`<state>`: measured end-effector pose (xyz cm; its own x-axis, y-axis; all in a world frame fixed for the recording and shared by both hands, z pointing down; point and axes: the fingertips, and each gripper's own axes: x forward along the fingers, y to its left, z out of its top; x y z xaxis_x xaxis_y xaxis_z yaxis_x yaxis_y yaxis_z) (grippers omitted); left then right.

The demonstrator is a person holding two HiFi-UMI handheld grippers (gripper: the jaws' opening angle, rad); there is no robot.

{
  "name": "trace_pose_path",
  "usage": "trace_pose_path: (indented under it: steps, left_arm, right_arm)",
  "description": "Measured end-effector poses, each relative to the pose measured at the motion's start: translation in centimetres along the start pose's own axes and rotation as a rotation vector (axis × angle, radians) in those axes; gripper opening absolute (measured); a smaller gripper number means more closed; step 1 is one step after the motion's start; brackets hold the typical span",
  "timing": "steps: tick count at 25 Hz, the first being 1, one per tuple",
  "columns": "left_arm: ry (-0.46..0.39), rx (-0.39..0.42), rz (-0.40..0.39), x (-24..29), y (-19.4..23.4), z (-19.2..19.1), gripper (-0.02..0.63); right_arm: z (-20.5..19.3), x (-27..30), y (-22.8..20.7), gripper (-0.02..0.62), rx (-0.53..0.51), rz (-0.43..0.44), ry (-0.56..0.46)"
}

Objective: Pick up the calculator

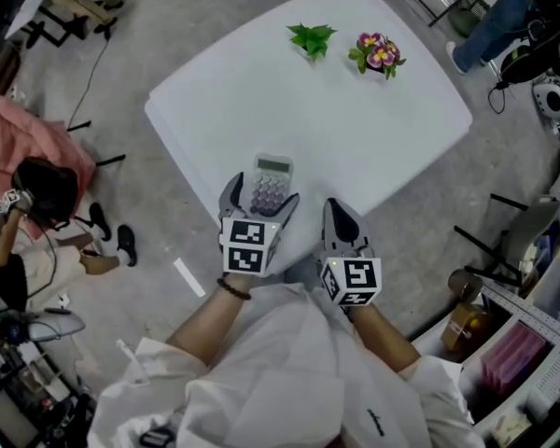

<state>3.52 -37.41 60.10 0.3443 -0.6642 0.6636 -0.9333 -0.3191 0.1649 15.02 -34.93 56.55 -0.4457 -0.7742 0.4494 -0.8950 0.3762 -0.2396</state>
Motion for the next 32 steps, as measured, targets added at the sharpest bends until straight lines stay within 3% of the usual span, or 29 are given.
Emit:
trace_pose_path:
  steps: [11,19,32]
  left_arm:
    - [0.115,-0.057,0.059,4.4,1.4,-4.2,0.489]
    - [0.156,-0.021,0.111,6.7,2.0,-6.3,0.499]
    - [0.166,-0.032,0.151,8.2,2.5,-6.9,0.499]
  right_arm:
    - [-1.9,2.8,0.0,0.017,0.008,-0.02,0.052]
    - [-3.4,3.8,-0.6,0.018,0.015,-0.015,0.086]
    - [-4.2,4.5,-2.1,0.018,0.028,-0.042,0.099]
